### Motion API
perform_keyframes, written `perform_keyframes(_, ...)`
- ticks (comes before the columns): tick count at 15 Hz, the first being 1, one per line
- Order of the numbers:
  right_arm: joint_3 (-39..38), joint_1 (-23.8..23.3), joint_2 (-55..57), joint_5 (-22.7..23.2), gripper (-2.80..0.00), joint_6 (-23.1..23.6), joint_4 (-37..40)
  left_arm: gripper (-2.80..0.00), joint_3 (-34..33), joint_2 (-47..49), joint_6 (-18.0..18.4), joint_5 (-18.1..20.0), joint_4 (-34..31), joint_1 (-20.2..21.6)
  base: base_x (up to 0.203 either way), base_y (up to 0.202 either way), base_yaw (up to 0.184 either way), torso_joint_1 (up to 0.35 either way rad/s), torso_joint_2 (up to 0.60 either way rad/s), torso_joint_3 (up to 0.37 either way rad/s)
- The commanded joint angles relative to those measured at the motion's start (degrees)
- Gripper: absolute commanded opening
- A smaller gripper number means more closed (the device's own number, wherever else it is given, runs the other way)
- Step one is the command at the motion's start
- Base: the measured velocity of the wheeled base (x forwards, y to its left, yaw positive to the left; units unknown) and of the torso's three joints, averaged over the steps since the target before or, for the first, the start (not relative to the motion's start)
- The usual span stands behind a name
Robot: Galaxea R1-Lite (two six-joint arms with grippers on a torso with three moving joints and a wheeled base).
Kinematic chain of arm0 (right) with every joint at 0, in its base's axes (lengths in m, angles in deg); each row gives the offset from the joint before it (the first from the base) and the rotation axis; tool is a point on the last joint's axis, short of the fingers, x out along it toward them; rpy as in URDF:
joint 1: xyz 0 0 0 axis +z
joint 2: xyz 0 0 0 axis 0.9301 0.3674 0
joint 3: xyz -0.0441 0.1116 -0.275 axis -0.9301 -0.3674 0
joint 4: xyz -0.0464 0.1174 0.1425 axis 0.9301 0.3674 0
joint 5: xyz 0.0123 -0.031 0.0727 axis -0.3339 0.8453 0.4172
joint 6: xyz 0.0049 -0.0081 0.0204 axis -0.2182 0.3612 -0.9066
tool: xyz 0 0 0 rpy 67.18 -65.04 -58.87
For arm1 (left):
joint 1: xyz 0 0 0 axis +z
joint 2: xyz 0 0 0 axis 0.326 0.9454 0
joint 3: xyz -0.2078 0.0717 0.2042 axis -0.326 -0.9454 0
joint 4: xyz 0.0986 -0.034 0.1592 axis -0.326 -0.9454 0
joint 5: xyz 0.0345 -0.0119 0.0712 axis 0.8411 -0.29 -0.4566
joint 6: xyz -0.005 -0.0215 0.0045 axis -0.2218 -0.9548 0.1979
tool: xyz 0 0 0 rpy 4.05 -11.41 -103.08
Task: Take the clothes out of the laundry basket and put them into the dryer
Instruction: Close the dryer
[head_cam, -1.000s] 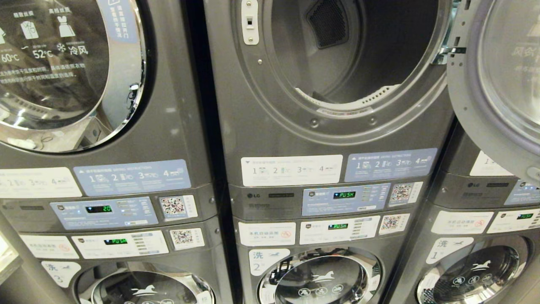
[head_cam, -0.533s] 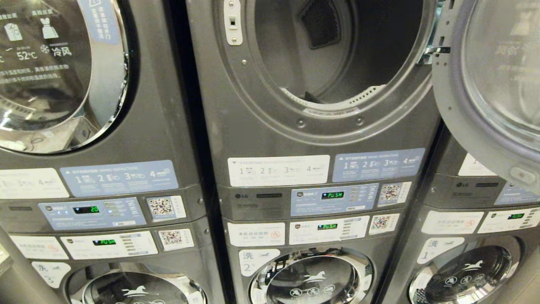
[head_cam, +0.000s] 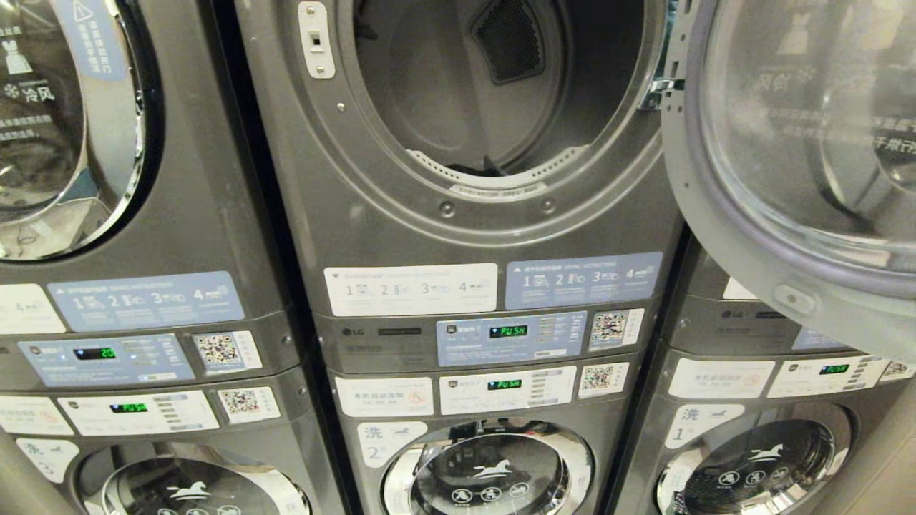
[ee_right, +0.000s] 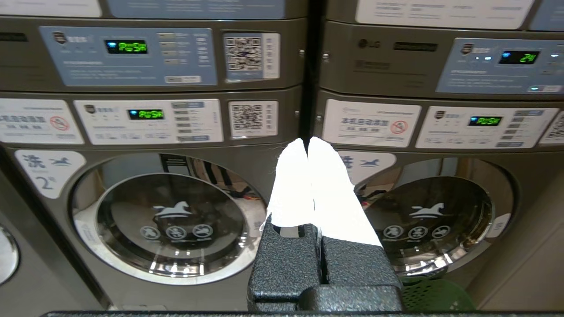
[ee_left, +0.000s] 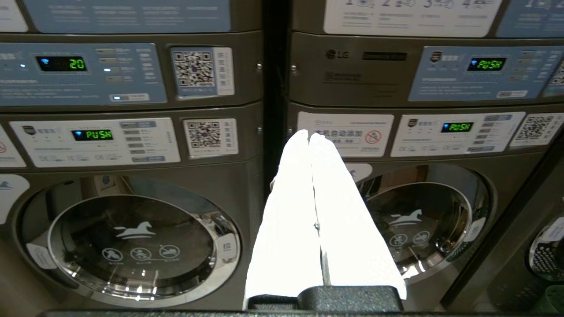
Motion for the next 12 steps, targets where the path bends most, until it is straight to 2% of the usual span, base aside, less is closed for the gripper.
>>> perform_keyframes(1,0.0,0.0,0.0,0.0,-2.8,0.1,0.0,-2.8,-0.1,0.0,0.0,0.0,0.0,0.0,0.0,-0.197,0.001,-0.001,0.0,-0.001)
perform_keyframes(12,0.0,0.0,0.0,-0.1,-2.8,-0.2,0.0,-2.8,-0.1,0.0,0.0,-0.1,0.0,0.0,0.0,-0.194,0.0,0.003,0.0,0.004)
